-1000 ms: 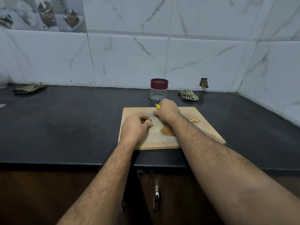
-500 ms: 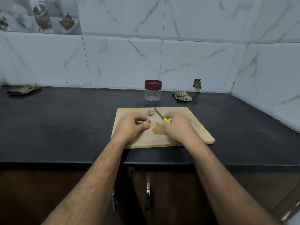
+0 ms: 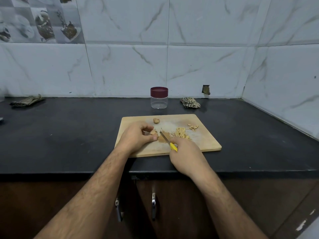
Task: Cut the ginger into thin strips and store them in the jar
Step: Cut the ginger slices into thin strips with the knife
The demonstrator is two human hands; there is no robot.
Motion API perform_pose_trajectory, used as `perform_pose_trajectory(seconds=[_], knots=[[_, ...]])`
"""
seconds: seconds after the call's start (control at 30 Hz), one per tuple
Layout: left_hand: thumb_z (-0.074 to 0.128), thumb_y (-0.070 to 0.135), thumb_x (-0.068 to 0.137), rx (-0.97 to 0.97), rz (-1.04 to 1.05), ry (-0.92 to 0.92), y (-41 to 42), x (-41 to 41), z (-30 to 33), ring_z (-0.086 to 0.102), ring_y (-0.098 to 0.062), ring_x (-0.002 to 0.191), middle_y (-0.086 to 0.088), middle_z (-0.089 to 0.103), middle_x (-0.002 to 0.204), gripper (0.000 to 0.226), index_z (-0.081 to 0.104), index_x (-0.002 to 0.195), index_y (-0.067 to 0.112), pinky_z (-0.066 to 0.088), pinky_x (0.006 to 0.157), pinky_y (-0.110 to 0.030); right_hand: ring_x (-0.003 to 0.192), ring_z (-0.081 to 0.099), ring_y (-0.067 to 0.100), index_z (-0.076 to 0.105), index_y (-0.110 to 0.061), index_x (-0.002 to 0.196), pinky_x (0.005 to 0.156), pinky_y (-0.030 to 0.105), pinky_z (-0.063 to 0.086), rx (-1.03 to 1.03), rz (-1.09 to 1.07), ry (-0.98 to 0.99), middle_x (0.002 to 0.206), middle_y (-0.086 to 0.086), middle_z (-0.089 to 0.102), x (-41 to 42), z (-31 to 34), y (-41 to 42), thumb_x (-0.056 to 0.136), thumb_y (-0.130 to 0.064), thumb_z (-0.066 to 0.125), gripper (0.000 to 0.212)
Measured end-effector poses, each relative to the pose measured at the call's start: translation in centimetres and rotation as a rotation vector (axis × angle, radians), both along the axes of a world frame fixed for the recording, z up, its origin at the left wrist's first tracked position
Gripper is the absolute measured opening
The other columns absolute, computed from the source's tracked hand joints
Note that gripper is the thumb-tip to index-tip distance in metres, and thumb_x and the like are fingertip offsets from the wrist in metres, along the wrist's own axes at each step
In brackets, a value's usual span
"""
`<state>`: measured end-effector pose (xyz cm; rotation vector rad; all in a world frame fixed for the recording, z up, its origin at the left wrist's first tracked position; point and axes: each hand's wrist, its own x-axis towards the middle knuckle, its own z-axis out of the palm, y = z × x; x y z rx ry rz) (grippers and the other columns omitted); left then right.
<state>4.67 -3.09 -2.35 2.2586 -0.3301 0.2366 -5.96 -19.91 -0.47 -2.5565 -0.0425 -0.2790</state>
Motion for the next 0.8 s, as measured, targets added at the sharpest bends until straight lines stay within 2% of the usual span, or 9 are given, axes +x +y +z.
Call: perform_pose_trajectory(seconds=[0.13,0.2,0.23,0.33,0.47,0.63,0.7,0.8], knots=[[0.078,0.023,0.082,0.027,-0.074,0.017,0.0,0.1,0.3,0.056,0.003,0.086,0.012,0.067,0.114,0.047,0.065,0.127,0.024,0.044,0.082,-0.019,0.113,0.056,0.023,0.057,-0.02,0.133,0.091,0.035,0.05,-0.015,-0.021,0.007,0.125,0.002,0.063,-0.2,0.0,-0.2,0.092,-0.012,0.047,0.043],[0.067,0.01,0.086,0.089,-0.125,0.011,0.0,0.0,0.6,0.056,-0.001,0.083,0.008,0.067,0.12,0.042,0.067,0.125,0.025,0.044,0.082,-0.017,0.111,0.056,0.022,0.057,-0.02,0.133,0.088,0.033,0.049,-0.017,-0.023,0.011,0.124,0.001,0.063,-0.2,0.0,-0.3,0.093,-0.012,0.047,0.042],[0.061,0.004,0.086,0.106,-0.136,0.012,0.0,0.0,0.7,0.056,-0.001,0.081,0.007,0.068,0.117,0.042,0.069,0.122,0.025,0.044,0.079,-0.013,0.11,0.056,0.022,0.057,-0.02,0.134,0.086,0.032,0.049,-0.015,-0.024,0.014,0.124,0.001,0.063,-0.2,0.0,-0.3,0.093,-0.012,0.047,0.043],[0.052,-0.003,0.088,0.134,-0.124,-0.002,0.3,-0.3,1.0,0.054,0.013,0.07,0.015,0.065,0.096,0.041,0.072,0.117,0.019,0.038,0.067,-0.002,0.112,0.056,0.022,0.054,-0.021,0.139,0.084,0.029,0.045,-0.009,-0.032,0.029,0.129,0.001,0.062,-0.1,0.0,-0.3,0.094,-0.011,0.046,0.047],[0.067,0.019,0.092,0.181,-0.092,-0.061,0.5,-0.2,0.9,0.052,0.003,0.074,0.011,0.065,0.093,0.026,0.072,0.117,0.021,0.037,0.065,-0.006,0.115,0.056,0.022,0.053,-0.02,0.141,0.084,0.027,0.044,0.013,-0.043,0.046,0.131,0.002,0.061,-0.2,0.1,-0.5,0.094,-0.011,0.046,0.048],[0.069,0.037,0.089,0.25,-0.013,-0.066,0.2,-0.4,1.2,0.058,-0.015,0.081,0.001,0.067,0.087,0.019,0.074,0.104,0.026,0.047,0.075,-0.032,0.114,0.056,0.023,0.054,-0.019,0.139,0.087,0.029,0.046,-0.017,-0.046,0.062,0.13,0.003,0.062,-0.2,0.4,-0.7,0.093,-0.01,0.046,0.047],[0.065,0.036,0.091,0.246,0.004,-0.04,0.1,-0.4,1.5,0.059,-0.015,0.086,0.004,0.068,0.09,0.015,0.075,0.097,0.027,0.048,0.078,-0.032,0.107,0.057,0.023,0.057,-0.017,0.133,0.084,0.03,0.046,-0.038,-0.056,0.078,0.125,0.004,0.063,-0.1,0.4,-0.8,0.093,-0.011,0.047,0.042],[0.062,0.031,0.094,0.206,-0.004,0.022,0.1,-0.1,1.9,0.058,-0.011,0.087,0.008,0.069,0.09,0.016,0.076,0.088,0.023,0.046,0.079,-0.029,0.087,0.061,0.022,0.062,-0.015,0.124,0.075,0.031,0.051,-0.05,-0.066,0.107,0.103,0.003,0.066,0.2,0.5,-0.7,0.091,-0.011,0.047,0.036]])
